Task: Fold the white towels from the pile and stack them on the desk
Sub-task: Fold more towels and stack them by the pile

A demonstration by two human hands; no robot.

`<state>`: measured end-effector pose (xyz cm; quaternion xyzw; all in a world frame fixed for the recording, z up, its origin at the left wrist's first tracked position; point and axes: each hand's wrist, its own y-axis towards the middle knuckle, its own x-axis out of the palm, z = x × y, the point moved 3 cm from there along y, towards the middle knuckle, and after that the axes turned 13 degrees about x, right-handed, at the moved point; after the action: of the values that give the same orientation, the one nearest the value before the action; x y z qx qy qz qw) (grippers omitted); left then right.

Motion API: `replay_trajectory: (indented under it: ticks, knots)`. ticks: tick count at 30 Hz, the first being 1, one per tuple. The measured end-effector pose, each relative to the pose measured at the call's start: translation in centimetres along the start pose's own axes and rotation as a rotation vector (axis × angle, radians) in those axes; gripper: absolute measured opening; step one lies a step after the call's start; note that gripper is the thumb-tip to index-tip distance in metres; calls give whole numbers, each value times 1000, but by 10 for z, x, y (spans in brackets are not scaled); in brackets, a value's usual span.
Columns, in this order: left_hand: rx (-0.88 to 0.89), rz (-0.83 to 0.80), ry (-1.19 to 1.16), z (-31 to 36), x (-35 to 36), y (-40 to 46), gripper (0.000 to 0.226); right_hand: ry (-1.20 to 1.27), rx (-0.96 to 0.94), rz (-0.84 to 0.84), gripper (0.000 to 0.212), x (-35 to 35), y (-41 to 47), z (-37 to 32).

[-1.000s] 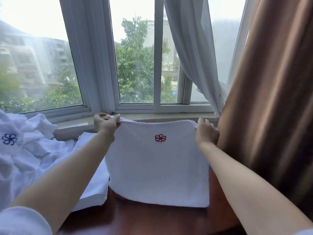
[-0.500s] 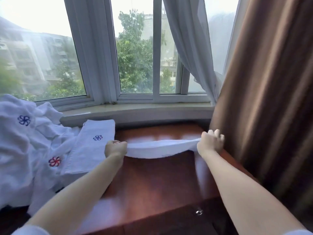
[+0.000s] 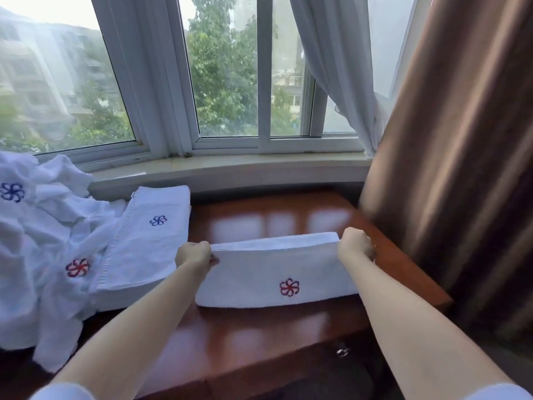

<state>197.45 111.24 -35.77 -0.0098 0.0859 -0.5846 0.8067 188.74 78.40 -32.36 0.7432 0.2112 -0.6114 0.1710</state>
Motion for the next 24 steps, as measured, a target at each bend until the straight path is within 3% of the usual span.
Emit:
replay_trajectory:
  ticks: [2, 4, 7, 10, 13, 15, 18, 21, 24]
  knots:
    - [-2, 21, -40, 9, 12, 17, 17, 83, -52, 32, 38, 2, 12, -16]
    - [58, -59, -14, 14, 27, 36, 19, 177, -97, 0, 42, 10, 26, -30]
    - [130, -361, 185, -3, 50, 43, 76, 227, -202, -180, 61, 45, 31, -46]
    - [321, -570, 491, -44, 67, 27, 77, 99, -250, -304, 58, 99, 20, -46]
    - [587, -678, 955, -82, 76, 17, 67, 5, -254, -267, 51, 133, 9, -38]
    - [640, -611, 1095, -92, 77, 18, 62, 69, -193, -131, 49, 133, 13, -33]
    - [535, -356, 993, -82, 74, 26, 57, 202, 57, 19, 43, 118, 33, -19]
    - [347, -189, 928, -71, 67, 41, 56, 208, 277, -109, 43, 110, 54, -4]
    - [159, -202, 932, -70, 59, 54, 63, 160, 305, -159, 36, 111, 64, 2]
